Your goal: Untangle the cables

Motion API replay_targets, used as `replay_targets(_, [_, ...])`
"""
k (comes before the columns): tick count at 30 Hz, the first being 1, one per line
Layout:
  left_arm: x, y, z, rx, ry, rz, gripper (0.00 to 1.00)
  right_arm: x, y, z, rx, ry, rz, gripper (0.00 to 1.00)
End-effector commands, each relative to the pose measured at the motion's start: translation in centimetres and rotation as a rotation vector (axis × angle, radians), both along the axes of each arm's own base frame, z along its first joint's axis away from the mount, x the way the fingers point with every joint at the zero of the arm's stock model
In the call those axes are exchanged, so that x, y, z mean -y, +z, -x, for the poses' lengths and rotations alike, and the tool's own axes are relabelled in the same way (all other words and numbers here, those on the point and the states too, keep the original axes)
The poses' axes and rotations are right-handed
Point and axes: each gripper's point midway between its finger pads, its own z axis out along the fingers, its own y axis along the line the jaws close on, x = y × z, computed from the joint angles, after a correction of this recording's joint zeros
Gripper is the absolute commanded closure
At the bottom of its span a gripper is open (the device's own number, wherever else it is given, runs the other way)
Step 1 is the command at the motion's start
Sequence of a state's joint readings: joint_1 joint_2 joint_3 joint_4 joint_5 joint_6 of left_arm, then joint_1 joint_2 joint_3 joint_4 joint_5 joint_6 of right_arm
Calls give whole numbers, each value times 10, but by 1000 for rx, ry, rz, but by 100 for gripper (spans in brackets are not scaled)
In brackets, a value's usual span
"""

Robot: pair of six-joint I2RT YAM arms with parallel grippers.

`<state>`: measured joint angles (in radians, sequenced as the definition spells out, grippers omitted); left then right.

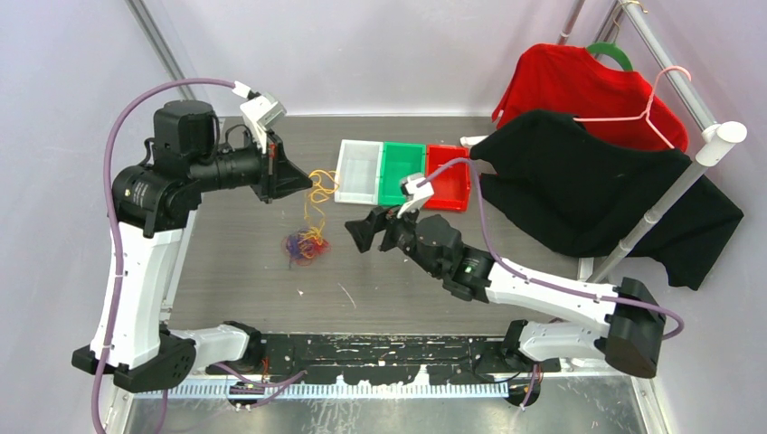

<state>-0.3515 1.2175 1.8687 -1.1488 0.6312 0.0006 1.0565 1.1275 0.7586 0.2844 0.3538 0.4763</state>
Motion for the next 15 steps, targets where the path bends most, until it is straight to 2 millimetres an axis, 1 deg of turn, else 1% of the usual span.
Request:
replay_targets(1, [9,39,13,85,-69,89,99,-31,58,4,107,116,-103,10])
replay_targets(4, [9,37,18,78,-80,87,99,-40,77,7,127,154,-147,9])
replay_targets(7, [8,28,21,61,-88,75,99,-41,100,13,155,182,-210,7])
replay_targets(9, [6,20,22,53,-87,64,99,-39,112,20,175,212,-243,6])
replay_targets(12, [5,11,23,45,-85,49,99,-38,124,31,193,260,-274,6])
replay_targets(15, [6,9,23,39,-93,51,99,-37,131,31,201,261,-295,7])
